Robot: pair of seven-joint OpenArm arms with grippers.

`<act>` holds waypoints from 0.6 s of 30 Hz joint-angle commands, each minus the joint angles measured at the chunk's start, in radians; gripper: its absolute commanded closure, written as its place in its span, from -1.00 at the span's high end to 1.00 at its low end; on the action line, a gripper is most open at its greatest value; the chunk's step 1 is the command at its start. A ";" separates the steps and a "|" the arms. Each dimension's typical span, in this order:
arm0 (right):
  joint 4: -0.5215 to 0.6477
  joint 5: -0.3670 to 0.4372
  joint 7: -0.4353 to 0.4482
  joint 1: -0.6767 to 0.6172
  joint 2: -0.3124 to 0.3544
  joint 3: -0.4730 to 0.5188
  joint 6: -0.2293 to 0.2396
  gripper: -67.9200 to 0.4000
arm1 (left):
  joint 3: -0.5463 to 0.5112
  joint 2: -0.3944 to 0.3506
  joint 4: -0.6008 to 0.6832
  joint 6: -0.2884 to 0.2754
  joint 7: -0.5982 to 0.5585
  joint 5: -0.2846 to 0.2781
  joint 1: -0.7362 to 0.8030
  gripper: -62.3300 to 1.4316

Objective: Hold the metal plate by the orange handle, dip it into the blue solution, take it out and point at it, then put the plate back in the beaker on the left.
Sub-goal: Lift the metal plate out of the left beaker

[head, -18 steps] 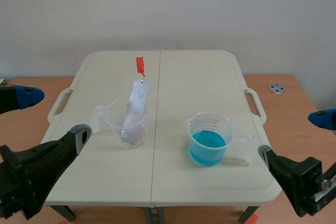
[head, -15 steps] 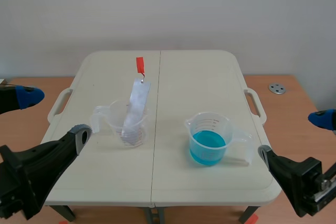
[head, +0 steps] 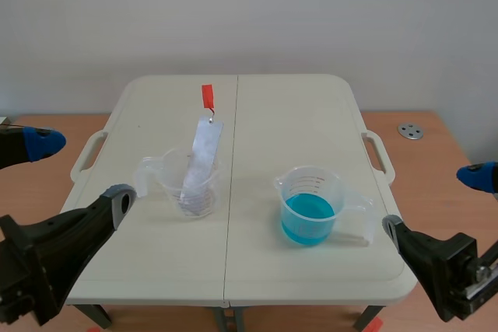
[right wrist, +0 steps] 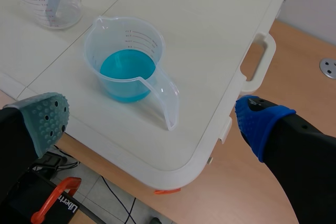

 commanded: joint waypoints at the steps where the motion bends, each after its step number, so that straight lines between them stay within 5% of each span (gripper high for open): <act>1: 0.015 0.006 0.019 0.014 0.008 0.001 -0.004 0.95 | 0.002 0.000 0.008 -0.001 -0.014 -0.006 -0.003 1.00; 3: 0.015 0.006 0.019 0.014 0.008 0.001 -0.004 0.95 | 0.002 0.000 0.008 0.000 -0.014 -0.006 -0.003 0.95; 4: 0.015 0.006 0.019 0.014 0.008 0.001 -0.004 0.95 | 0.002 0.000 0.008 0.003 -0.014 -0.006 -0.003 0.63; 7: 0.015 0.006 0.019 0.014 0.008 0.001 -0.004 0.95 | 0.002 0.000 0.008 0.003 -0.001 -0.003 -0.003 -0.87; 18: 0.015 0.006 0.025 0.024 0.007 0.001 -0.004 0.95 | 0.002 0.002 0.008 -0.005 0.038 0.001 -0.003 -0.86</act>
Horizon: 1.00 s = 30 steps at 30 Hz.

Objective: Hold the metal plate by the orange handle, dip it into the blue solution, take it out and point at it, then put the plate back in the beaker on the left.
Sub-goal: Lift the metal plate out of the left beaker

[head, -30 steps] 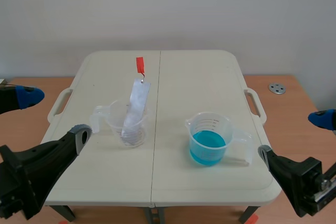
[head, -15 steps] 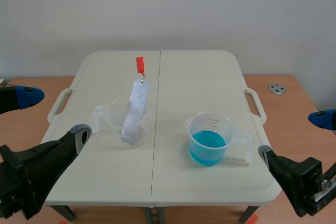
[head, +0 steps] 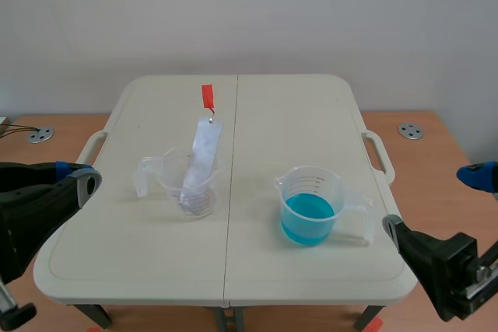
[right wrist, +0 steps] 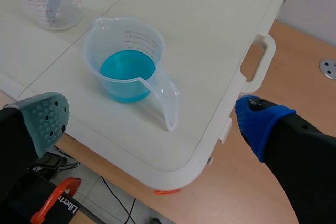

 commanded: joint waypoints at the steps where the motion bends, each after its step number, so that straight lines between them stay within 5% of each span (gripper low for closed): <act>1: 0.015 0.007 0.023 0.026 0.008 0.001 -0.004 0.95 | 0.002 0.003 0.008 -0.003 -0.015 -0.010 -0.003 -0.86; 12: 0.015 0.008 -0.014 0.163 -0.015 -0.020 0.020 0.95 | -0.085 0.002 0.008 0.016 0.026 0.055 0.159 -0.86; 24: -0.024 0.008 -0.127 0.425 -0.029 -0.215 0.018 0.95 | -0.214 0.002 0.008 0.016 0.027 0.058 0.510 -0.86; 30: -0.113 0.007 -0.182 0.550 -0.113 -0.291 0.018 0.95 | -0.215 0.002 0.008 0.028 0.043 0.106 0.569 -0.86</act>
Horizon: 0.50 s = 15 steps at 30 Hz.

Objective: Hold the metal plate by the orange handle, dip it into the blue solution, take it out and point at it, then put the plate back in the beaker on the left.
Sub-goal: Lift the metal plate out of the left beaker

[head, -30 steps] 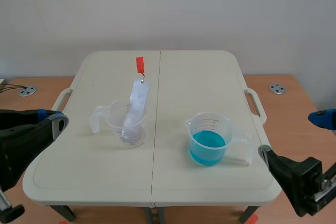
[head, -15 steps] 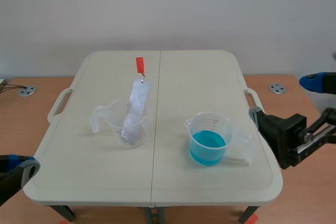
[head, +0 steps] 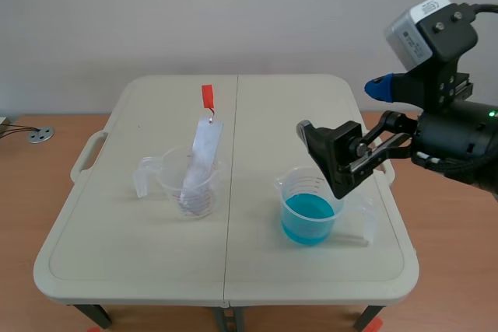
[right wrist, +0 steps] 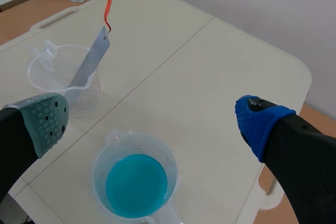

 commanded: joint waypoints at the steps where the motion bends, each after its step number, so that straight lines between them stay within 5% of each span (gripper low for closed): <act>1: -0.018 0.007 0.008 0.031 -0.025 -0.003 0.000 0.95 | 0.001 0.002 0.010 0.003 -0.002 0.012 0.004 -0.86; 6: -0.081 0.007 -0.024 0.118 -0.087 -0.046 0.000 0.95 | 0.002 0.005 -0.012 0.010 0.094 0.015 0.004 -0.86; 15: -0.230 0.007 -0.038 0.272 -0.167 -0.135 -0.001 0.95 | 0.002 0.005 -0.038 0.010 0.101 0.014 0.004 -0.86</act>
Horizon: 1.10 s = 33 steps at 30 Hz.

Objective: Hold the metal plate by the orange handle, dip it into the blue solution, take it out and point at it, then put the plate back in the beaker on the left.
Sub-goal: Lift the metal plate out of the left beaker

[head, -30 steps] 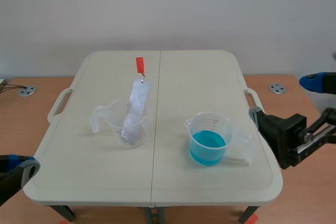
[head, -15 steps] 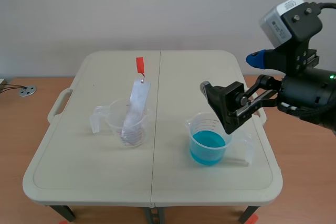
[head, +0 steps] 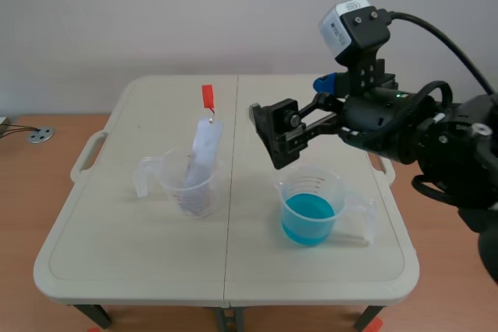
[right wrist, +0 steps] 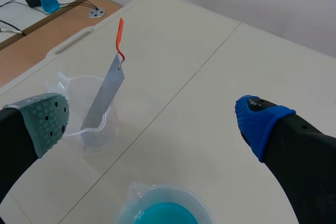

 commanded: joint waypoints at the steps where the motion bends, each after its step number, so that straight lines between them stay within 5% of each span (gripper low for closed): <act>1: -0.019 0.007 0.011 0.040 -0.014 -0.005 -0.003 0.95 | 0.001 0.005 0.013 0.001 -0.011 -0.003 0.004 -0.86; 13: -0.272 0.007 0.011 0.225 -0.147 -0.056 -0.003 0.95 | 0.001 0.005 0.013 0.001 -0.013 -0.004 0.004 -0.86; 33: -0.526 -0.020 -0.007 0.420 -0.322 -0.078 0.000 0.95 | 0.004 0.005 0.011 -0.003 0.063 -0.004 0.004 -0.86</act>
